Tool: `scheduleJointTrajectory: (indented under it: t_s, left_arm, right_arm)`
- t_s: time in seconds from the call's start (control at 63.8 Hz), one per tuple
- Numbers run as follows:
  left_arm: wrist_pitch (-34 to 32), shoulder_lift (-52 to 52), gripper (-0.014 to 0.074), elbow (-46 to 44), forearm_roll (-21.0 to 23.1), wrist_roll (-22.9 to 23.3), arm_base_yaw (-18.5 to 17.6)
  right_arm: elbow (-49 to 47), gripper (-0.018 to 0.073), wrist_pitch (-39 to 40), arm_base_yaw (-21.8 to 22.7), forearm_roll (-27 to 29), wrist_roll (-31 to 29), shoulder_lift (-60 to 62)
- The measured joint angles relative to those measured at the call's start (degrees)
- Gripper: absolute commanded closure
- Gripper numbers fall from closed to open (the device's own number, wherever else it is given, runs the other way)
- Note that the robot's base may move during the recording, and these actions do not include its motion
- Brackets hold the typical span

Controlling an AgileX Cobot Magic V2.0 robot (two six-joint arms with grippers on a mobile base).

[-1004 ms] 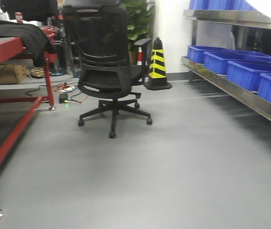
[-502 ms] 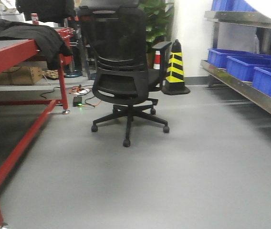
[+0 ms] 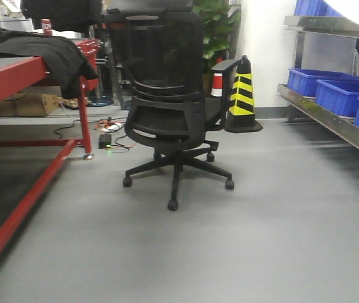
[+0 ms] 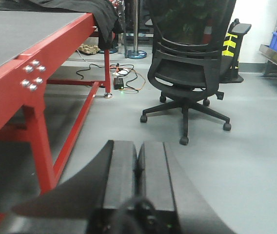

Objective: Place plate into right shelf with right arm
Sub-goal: 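Drive the base to the steel shelf holding the plate in the right gripper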

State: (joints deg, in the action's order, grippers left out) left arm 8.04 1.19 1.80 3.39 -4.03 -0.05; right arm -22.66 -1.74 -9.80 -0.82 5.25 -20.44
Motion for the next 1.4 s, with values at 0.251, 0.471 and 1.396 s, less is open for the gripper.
scheduleJointTrajectory:
  t_s: [0.251,0.471,1.396]
  left_arm:
    - [0.0,0.0,0.0643,0.0,0.0,0.0,0.0]
    - [0.0,0.0,0.0643,0.0,0.0,0.0,0.0]
    - [0.0,0.0,0.0643,0.0,0.0,0.0,0.0]
  right_arm:
    - [0.0,0.0505,0.0,0.0,0.0,0.0,0.0]
    - [0.0,0.0505,0.0,0.0,0.0,0.0,0.0]
    - [0.0,0.0505,0.0,0.0,0.0,0.0,0.0]
